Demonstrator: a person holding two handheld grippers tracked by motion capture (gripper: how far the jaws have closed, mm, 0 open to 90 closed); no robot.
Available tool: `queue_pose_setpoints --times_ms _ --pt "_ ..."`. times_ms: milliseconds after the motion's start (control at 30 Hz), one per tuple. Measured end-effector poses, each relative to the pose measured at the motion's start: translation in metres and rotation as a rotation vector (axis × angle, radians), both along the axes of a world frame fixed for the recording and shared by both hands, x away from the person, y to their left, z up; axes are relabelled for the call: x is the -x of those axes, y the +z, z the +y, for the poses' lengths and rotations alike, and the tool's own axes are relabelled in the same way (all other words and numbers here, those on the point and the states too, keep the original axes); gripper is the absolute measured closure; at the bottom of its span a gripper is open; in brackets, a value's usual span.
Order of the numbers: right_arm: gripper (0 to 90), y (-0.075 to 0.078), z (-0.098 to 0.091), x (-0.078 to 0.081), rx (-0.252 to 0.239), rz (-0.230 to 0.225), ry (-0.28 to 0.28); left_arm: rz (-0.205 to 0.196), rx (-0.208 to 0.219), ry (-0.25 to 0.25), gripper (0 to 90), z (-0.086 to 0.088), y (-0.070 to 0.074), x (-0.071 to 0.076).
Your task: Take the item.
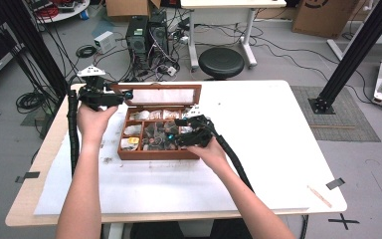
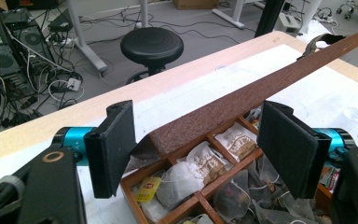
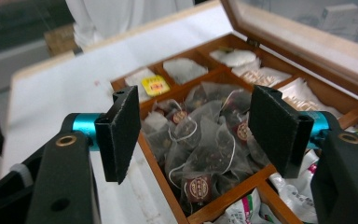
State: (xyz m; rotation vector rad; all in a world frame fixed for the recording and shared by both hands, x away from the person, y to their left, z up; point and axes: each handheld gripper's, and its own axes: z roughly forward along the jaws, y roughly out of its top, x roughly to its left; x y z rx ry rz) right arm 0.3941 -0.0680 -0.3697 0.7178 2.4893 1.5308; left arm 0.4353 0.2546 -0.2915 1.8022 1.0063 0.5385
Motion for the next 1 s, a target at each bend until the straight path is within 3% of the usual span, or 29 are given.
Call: queue_pose_setpoints --times_ms 133,233,433,500,733,900,1000 --pt "34.0 -0.003 0.007 -0.001 0.013 0.004 -0.002 -0.002 0.0 0.004 28.1 -0.001 0.0 0.0" --pt "40.3 -0.003 0.008 -0.001 0.012 -0.001 -0.015 -0.003 -0.003 0.006 28.0 -0.001 0.0 0.001" --pt "48.5 -0.009 0.008 -0.012 0.029 0.093 -0.03 -0.002 -0.003 0.007 28.0 -0.001 0.0 0.001" --pt "53.8 -0.015 0.011 -0.017 0.081 0.114 -0.034 -0.001 -0.006 0.006 28.0 -0.001 0.0 0.001" --pt "64.3 -0.019 0.018 -0.022 0.141 0.126 -0.063 0.006 -0.006 0.003 28.0 -0.001 0.001 0.001" --pt "64.6 -0.023 0.027 -0.029 0.183 0.154 -0.07 0.012 -0.012 0.004 28.1 -0.001 0.002 0.0" --pt "62.7 -0.022 0.032 -0.032 0.165 0.174 -0.08 0.012 -0.012 0.002 28.1 -0.001 0.002 0.0"
